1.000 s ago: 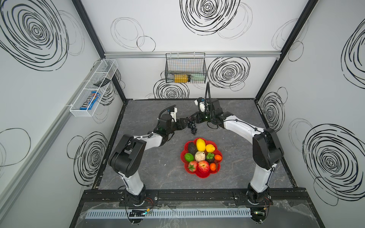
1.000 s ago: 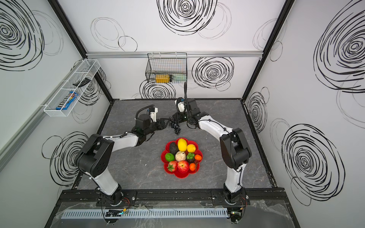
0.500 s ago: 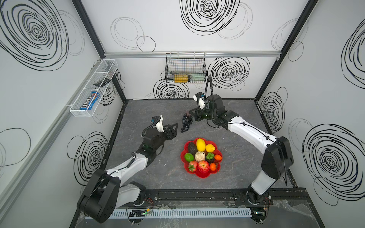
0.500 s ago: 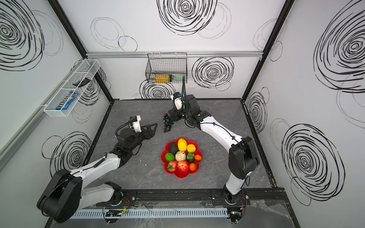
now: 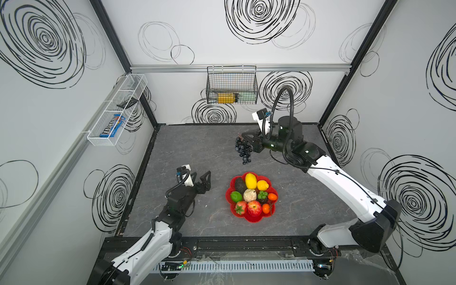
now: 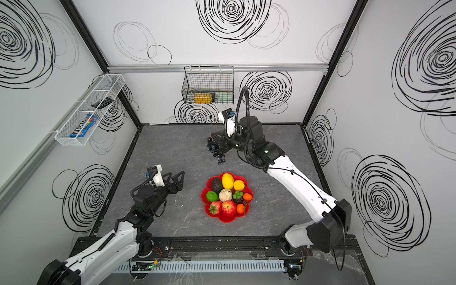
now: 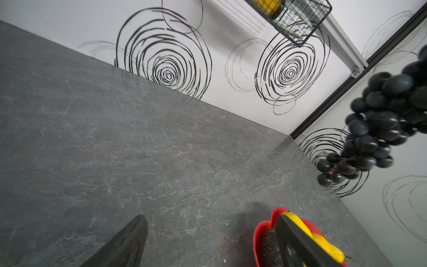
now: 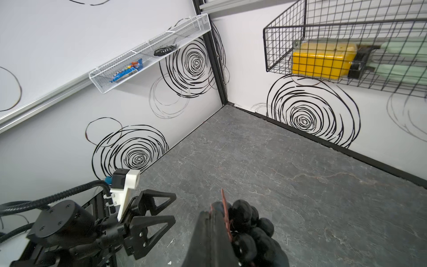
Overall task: Arrange fruit in a fruit bowl
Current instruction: Place the fruits in the fruit bowl.
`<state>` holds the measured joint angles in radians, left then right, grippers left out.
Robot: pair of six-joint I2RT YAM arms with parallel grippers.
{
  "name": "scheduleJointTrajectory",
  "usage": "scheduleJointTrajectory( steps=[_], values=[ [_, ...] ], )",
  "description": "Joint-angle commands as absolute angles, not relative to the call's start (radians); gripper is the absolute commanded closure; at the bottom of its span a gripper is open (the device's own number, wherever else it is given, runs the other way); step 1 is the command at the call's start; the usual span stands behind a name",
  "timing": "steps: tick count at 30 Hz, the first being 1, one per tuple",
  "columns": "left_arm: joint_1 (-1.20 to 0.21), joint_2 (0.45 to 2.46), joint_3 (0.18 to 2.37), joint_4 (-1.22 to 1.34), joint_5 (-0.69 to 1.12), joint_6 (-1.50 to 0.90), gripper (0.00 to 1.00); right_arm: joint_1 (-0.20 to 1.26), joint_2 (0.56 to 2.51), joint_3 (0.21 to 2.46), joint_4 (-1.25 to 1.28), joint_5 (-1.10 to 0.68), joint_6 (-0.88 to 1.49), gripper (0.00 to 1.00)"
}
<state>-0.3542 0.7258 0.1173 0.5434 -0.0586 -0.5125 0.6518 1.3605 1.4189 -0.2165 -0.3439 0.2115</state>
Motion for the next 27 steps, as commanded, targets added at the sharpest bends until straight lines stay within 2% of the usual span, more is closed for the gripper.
scheduleJointTrajectory(
  steps=[1, 8, 19, 27],
  values=[
    [-0.340, 0.715, 0.106, 0.609, -0.107, -0.468, 0.07, 0.676, 1.278, 1.398, -0.270, -0.334, 0.186, 1.00],
    [-0.316, 0.801, 0.110, 0.657, -0.069, -0.468, 0.06, 0.779, 1.184, 1.357, -0.342, -0.280, 0.180, 1.00],
    [-0.291, 0.829, 0.101, 0.681, -0.067, -0.469, 0.02, 0.961, 1.098, 1.240, -0.394, -0.166, 0.185, 1.00],
    [-0.282, 0.849, 0.103, 0.694, -0.057, -0.475, 0.01, 1.027, 1.071, 1.137, -0.369, -0.161, 0.236, 1.00]
  ],
)
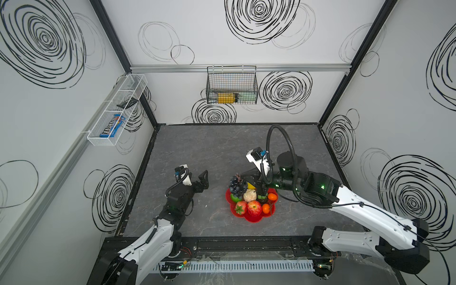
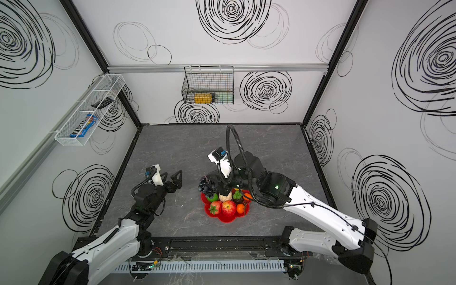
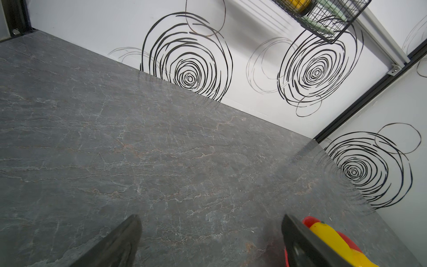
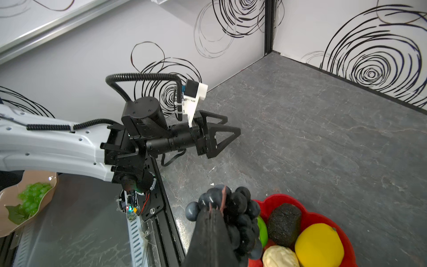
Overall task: Arrange fruit in a fruit bowl
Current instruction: Place the fruits in the fruit bowl.
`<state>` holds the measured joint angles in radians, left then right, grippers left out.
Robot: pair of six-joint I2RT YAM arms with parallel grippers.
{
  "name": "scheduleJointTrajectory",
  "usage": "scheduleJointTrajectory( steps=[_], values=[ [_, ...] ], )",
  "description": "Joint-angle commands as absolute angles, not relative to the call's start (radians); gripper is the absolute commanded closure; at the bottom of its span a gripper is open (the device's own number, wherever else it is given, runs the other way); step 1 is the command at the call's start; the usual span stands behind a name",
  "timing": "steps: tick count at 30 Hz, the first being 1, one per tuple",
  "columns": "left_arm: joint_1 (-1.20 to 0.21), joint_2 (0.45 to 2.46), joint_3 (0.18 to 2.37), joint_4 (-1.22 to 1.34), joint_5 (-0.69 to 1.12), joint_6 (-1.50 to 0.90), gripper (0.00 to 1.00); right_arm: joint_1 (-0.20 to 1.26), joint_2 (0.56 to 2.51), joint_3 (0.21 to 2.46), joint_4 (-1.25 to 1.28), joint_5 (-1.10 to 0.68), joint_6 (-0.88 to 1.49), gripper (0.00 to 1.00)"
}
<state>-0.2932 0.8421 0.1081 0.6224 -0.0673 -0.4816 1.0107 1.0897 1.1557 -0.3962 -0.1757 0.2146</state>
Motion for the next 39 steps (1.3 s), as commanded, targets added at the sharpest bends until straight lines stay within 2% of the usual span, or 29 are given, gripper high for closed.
scheduleJointTrajectory(
  steps=[1, 15, 39],
  values=[
    [-0.282, 0.853, 0.103, 0.696, -0.055, -0.474, 0.01, 1.033, 1.074, 1.123, -0.362, -0.162, 0.242, 1.00],
    [-0.274, 0.874, 0.107, 0.703, -0.039, -0.479, 0.02, 1.045, 1.150, 1.018, -0.284, -0.142, 0.274, 1.00],
    [-0.268, 0.894, 0.110, 0.709, -0.028, -0.487, 0.03, 0.990, 1.287, 1.007, -0.163, -0.154, 0.323, 1.00]
  ],
)
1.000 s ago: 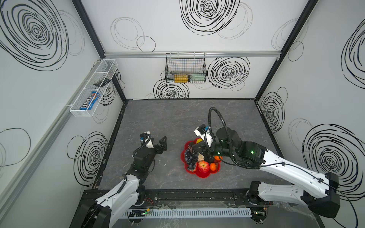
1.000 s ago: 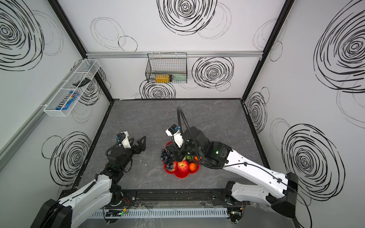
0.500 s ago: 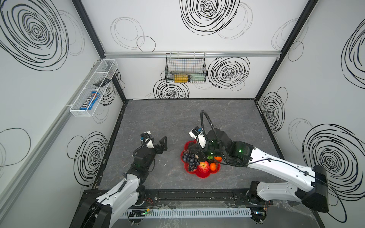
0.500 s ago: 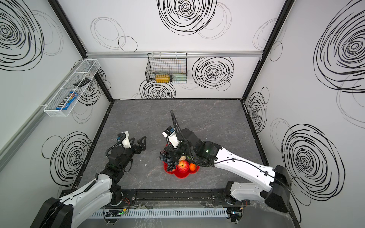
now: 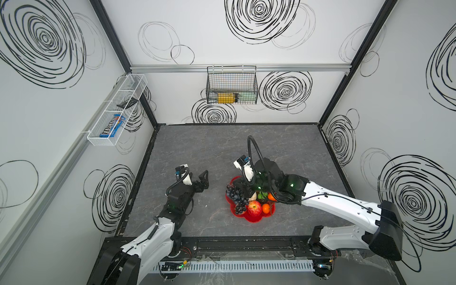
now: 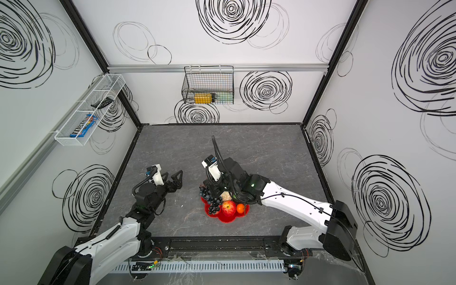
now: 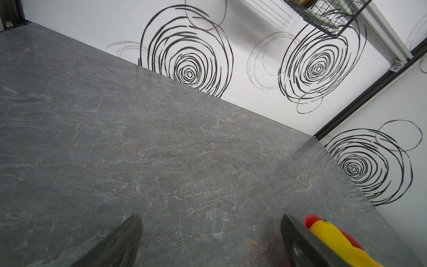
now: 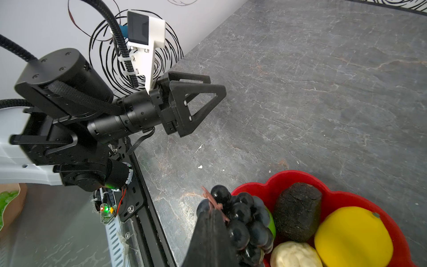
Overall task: Arrange fruit in a fruit bowl
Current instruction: Place the fruits in the fruit bowl.
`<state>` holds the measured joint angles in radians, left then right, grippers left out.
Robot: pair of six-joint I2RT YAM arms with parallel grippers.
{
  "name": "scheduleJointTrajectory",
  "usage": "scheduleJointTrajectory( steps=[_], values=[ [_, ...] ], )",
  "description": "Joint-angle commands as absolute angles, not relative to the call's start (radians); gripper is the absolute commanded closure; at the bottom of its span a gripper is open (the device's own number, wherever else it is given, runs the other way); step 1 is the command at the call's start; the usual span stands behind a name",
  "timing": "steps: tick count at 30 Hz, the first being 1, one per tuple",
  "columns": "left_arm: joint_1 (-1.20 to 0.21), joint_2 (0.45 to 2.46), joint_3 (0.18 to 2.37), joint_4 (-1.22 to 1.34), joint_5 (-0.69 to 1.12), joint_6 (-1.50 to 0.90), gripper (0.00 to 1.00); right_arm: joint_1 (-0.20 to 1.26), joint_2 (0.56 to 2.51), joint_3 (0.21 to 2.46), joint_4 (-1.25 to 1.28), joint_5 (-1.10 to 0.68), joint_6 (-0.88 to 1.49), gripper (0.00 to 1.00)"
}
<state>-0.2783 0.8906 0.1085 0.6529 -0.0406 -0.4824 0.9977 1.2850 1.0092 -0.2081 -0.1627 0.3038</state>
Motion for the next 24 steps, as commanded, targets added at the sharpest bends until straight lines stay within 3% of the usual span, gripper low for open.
scheduleJointTrajectory(
  steps=[1, 11, 24],
  values=[
    [-0.268, 0.894, 0.110, 0.708, -0.028, -0.487, 0.03, 0.980, 1.285, 1.009, -0.168, -0.142, 0.330, 1.00],
    [-0.265, 0.892, 0.110, 0.707, -0.028, -0.488, 0.03, 0.787, 1.207, 0.917, -0.213, -0.150, 0.402, 1.00],
    [-0.262, 0.907, 0.109, 0.716, -0.030, -0.490, 0.03, 0.768, 1.068, 0.795, -0.300, -0.164, 0.475, 1.00]
  ],
)
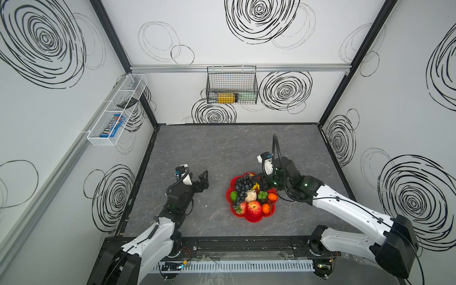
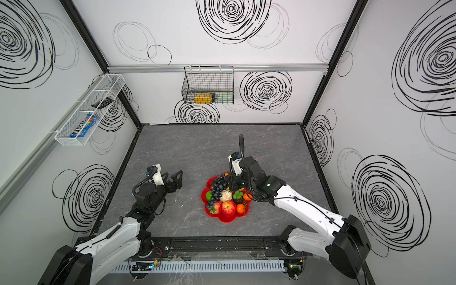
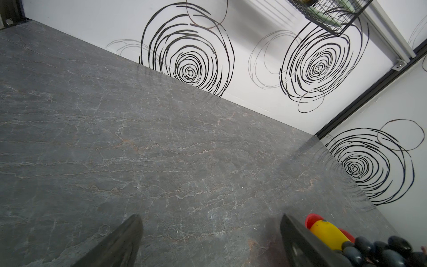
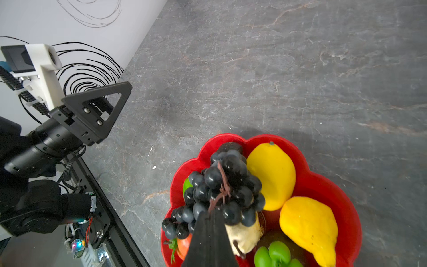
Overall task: Arrange fruit in a fruit bowl
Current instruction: Place the fruits in the fruit bowl.
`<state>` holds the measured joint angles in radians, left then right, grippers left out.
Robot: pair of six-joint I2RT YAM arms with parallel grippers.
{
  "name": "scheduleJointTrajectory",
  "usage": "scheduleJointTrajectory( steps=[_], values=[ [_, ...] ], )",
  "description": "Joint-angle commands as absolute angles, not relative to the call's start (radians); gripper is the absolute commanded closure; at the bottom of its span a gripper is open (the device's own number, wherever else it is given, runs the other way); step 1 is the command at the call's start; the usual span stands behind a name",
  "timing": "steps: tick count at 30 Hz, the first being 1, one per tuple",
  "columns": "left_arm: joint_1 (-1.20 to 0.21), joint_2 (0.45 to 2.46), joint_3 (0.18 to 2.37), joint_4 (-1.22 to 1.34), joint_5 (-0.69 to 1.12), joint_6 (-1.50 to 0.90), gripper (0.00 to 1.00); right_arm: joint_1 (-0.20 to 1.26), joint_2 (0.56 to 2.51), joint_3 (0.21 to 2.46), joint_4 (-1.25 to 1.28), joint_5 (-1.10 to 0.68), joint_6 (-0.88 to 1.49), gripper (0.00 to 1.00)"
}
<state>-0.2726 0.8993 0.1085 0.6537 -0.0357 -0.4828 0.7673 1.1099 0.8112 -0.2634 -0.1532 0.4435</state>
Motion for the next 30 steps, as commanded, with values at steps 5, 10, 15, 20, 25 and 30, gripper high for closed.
scheduleJointTrajectory(
  steps=[5, 10, 15, 20, 25, 30],
  values=[
    [-0.262, 0.922, 0.112, 0.725, -0.023, -0.491, 0.03, 0.774, 1.017, 0.780, -0.339, -0.159, 0.488, 1.00],
    [-0.261, 0.918, 0.110, 0.724, -0.024, -0.492, 0.03, 0.775, 0.973, 0.734, -0.357, -0.139, 0.513, 1.00],
    [-0.260, 0.915, 0.111, 0.721, -0.021, -0.493, 0.03, 0.771, 0.964, 0.667, -0.340, -0.116, 0.539, 1.00],
    [-0.261, 0.910, 0.110, 0.717, -0.024, -0.494, 0.03, 0.769, 0.987, 0.635, -0.323, -0.109, 0.563, 1.00],
    [-0.259, 0.910, 0.109, 0.718, -0.022, -0.492, 0.03, 0.769, 1.001, 0.602, -0.318, -0.107, 0.570, 1.00],
    [-0.259, 0.911, 0.109, 0.719, -0.021, -0.492, 0.04, 0.768, 1.013, 0.568, -0.326, -0.091, 0.575, 1.00]
  ],
)
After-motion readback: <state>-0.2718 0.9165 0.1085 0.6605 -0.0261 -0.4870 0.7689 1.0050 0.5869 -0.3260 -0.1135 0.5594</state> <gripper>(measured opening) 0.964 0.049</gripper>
